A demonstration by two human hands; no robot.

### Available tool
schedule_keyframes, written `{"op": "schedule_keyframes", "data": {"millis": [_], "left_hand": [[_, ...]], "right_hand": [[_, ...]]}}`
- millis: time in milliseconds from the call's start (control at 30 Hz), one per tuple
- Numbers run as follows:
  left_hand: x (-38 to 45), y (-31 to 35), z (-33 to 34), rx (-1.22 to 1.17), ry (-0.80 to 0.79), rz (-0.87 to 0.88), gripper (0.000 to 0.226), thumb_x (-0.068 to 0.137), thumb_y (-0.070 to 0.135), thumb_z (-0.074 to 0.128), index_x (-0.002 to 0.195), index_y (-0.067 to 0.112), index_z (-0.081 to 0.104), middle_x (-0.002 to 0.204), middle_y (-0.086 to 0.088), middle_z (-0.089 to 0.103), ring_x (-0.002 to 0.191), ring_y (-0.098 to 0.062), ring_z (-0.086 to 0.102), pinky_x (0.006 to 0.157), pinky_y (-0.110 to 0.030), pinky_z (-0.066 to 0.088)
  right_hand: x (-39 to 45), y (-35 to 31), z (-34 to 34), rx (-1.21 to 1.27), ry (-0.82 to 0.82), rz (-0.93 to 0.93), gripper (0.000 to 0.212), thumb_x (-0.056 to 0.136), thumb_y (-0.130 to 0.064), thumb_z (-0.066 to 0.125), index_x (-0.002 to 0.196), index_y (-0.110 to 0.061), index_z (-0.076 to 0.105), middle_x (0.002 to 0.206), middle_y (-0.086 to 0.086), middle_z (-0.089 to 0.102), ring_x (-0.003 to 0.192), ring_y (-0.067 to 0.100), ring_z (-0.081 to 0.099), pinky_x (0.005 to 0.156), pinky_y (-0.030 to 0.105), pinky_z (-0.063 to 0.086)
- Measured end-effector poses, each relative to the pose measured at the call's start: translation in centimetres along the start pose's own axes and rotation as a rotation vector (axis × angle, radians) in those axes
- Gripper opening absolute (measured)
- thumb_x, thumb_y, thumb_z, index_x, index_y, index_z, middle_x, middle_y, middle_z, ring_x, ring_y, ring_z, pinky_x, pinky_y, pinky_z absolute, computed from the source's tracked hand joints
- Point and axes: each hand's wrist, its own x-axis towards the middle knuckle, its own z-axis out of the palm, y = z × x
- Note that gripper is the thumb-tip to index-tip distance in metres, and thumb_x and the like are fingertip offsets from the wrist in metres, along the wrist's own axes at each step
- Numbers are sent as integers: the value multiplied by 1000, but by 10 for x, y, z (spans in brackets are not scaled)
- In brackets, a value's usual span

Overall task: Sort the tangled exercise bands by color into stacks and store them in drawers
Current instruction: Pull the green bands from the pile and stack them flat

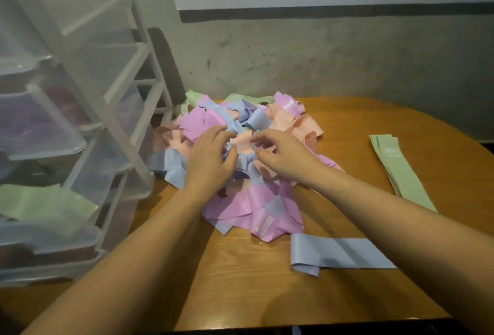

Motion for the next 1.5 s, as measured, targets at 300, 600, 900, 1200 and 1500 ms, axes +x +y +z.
{"op": "schedule_keyframes", "data": {"millis": [300, 600, 900, 1200, 1500], "left_hand": [[68, -14, 22, 185, -112, 66, 38, 99, 32, 50, 135, 23, 55, 145, 2, 51, 142, -20, 31, 120, -44, 14], [75, -40, 56, 99, -115, -136, 55, 97, 58, 41, 149, 44, 33, 114, 3, 69, 106, -24, 59, 81, -38, 50], [68, -47, 58, -62, -11, -142, 54, 94, 50, 52, 144, 46, 33, 92, 11, 65, 90, -13, 60, 75, -40, 53], [64, -52, 63, -25, 1, -107, 62, 91, 61, 46, 149, 47, 29, 103, 6, 60, 96, -15, 54, 81, -38, 48], [52, -40, 59, 150, -2, 187, 59, 94, 57, 44, 151, 44, 37, 163, 1, 25, 148, -15, 23, 121, -57, 4]], "right_hand": [[85, 19, -1, -114, 116, -67, 41, 88, -9, 59, 128, -14, 63, 133, 2, 62, 126, 16, 52, 105, 24, 36], [148, 50, -9, -235, 61, 56, 42, 101, -20, 45, 142, -17, 53, 143, 3, 56, 131, 18, 49, 103, 24, 34], [192, 81, 11, -224, -89, 330, 65, 91, -23, 64, 150, -14, 39, 143, 11, 55, 127, 28, 54, 102, 33, 44], [183, 95, 21, -215, -79, 253, 4, 87, -20, 66, 90, -22, 65, 90, 4, 66, 87, 25, 55, 72, 31, 41], [117, 93, 4, -350, -108, 3, 7, 83, -12, 58, 85, -19, 61, 82, 12, 63, 77, 29, 55, 63, 35, 40]]}}
